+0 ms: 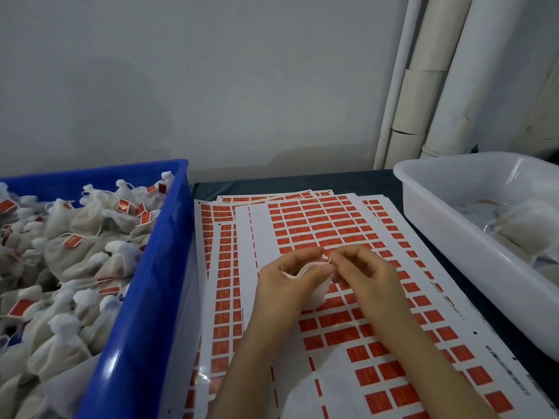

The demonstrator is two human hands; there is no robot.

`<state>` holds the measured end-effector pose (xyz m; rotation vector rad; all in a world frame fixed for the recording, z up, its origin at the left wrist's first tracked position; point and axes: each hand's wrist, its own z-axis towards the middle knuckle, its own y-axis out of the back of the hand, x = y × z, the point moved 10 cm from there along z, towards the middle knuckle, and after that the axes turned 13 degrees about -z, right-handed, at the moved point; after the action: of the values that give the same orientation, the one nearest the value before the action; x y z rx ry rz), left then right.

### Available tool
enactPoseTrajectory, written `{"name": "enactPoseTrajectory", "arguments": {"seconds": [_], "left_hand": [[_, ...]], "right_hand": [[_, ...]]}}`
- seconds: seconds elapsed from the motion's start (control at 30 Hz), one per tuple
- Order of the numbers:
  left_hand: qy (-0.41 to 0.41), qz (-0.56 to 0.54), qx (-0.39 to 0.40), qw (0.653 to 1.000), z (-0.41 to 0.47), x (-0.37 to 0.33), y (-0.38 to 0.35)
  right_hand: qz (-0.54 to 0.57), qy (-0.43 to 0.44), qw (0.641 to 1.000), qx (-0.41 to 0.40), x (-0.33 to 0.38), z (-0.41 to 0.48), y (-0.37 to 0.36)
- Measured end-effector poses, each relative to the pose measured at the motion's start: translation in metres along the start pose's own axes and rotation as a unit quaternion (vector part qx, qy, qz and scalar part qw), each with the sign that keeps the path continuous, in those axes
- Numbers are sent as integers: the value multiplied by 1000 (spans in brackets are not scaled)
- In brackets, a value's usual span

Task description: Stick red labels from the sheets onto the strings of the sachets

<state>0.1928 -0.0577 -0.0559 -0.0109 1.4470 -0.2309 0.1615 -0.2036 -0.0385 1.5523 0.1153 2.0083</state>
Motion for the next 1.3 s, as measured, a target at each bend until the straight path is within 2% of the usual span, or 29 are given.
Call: {"name": "enactPoseTrajectory", "arguments": {"seconds": [0.33, 0.47, 0.57, 0.7, 1.1, 1.2, 1.3], "left_hand": [[2, 18, -37, 999, -2, 0, 5], [5, 18, -58, 998, -2, -1, 9], [-1, 15, -56, 998, -2, -3, 9], [-12, 12, -45, 999, -1, -4, 8], [-7, 33, -33, 999, -1, -3, 5], [-2, 49, -49, 998, -1, -1, 7], [5, 50, -51, 997, -2, 0, 8]], "right_hand": [[-7, 4, 1000, -10, -2, -2, 4], [-48, 30, 998, 11, 4, -4, 0], [-65, 48, 996, 26, 9, -6, -5], [-80, 32, 996, 29, 6, -6, -7], [-90, 43, 995, -14, 8, -7, 3], [-65, 3, 998, -23, 2, -7, 5], [3, -82, 996, -18, -16, -6, 7]]}}
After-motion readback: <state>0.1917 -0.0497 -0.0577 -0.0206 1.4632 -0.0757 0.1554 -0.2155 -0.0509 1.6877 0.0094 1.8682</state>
